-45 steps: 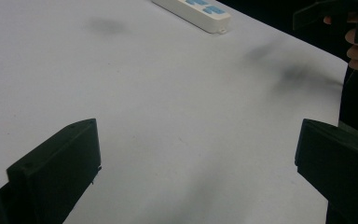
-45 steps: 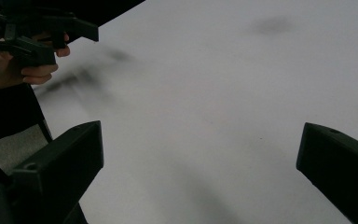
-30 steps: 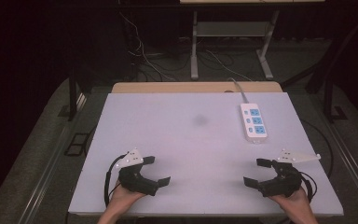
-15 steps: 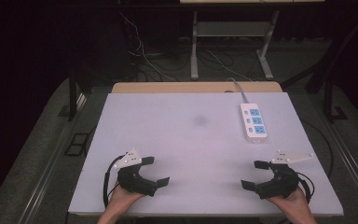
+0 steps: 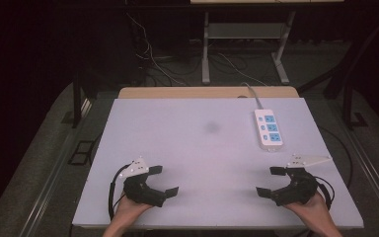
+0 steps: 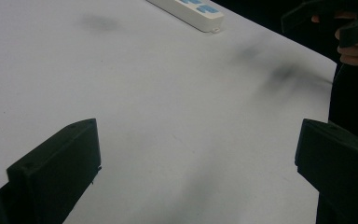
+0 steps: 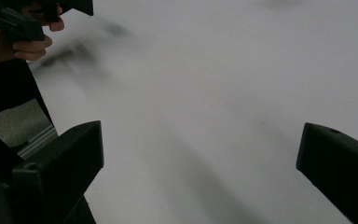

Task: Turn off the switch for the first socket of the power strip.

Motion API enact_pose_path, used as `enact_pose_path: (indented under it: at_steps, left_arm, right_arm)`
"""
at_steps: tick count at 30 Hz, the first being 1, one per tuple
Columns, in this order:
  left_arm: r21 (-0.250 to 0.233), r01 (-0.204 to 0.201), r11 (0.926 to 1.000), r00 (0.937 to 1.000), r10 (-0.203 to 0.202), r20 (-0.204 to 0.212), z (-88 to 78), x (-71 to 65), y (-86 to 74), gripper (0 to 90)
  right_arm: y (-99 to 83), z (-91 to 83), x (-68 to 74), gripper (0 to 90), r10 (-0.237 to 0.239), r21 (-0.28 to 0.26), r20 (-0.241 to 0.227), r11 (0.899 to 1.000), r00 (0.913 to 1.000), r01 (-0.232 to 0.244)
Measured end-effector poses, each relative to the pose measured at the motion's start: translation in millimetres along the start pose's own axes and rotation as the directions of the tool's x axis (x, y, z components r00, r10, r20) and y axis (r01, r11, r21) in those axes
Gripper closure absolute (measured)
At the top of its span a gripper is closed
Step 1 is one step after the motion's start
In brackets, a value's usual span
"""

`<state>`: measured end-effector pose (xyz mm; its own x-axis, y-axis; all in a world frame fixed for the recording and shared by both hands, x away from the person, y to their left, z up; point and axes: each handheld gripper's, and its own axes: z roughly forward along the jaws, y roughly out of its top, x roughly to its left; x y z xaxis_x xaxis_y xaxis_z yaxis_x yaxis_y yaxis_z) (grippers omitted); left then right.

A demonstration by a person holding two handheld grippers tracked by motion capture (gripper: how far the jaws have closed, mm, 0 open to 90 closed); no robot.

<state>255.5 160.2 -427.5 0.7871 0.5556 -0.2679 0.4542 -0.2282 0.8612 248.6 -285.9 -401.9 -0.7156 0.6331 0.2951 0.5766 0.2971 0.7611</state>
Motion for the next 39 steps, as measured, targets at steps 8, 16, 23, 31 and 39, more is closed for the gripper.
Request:
enact_pose_path:
  at_steps: [8, 16, 23, 31, 39]
  left_arm:
    - [0.001, 0.003, 1.0, 1.0, -0.003, 0.001, 0.3, 0.6, -0.4, 0.0]
    - [0.008, 0.003, 1.0, 1.0, -0.003, 0.003, 1.1, 0.2, -0.5, 0.0]
    - [0.006, 0.006, 1.0, 1.0, -0.006, 0.001, 0.7, 0.6, -0.7, 0.0]
    - [0.012, 0.01, 0.9999, 0.9999, -0.01, 0.009, 1.6, 1.3, -1.0, 0.0]
    - [0.01, 0.009, 0.9999, 0.9999, -0.009, 0.006, 1.2, 1.8, -0.9, 0.0]
  right_arm:
    - [12.3, -5.3, -5.8, 0.3, -0.001, 0.008, 0.0, 1.0, 1.0, 0.001]
    - [20.0, -6.6, -11.5, 0.3, 0.003, 0.024, -0.002, 1.0, 1.0, -0.003]
    - [31.1, -7.9, -16.0, 0.3, -0.009, 0.033, 0.001, 0.999, 1.0, 0.009]
    - [44.5, -8.8, -22.3, 0.3, -0.022, 0.042, -0.003, 0.999, 0.9997, 0.023]
    - [57.3, -6.7, -29.6, 0.3, -0.033, 0.063, 0.002, 0.998, 0.9995, 0.032]
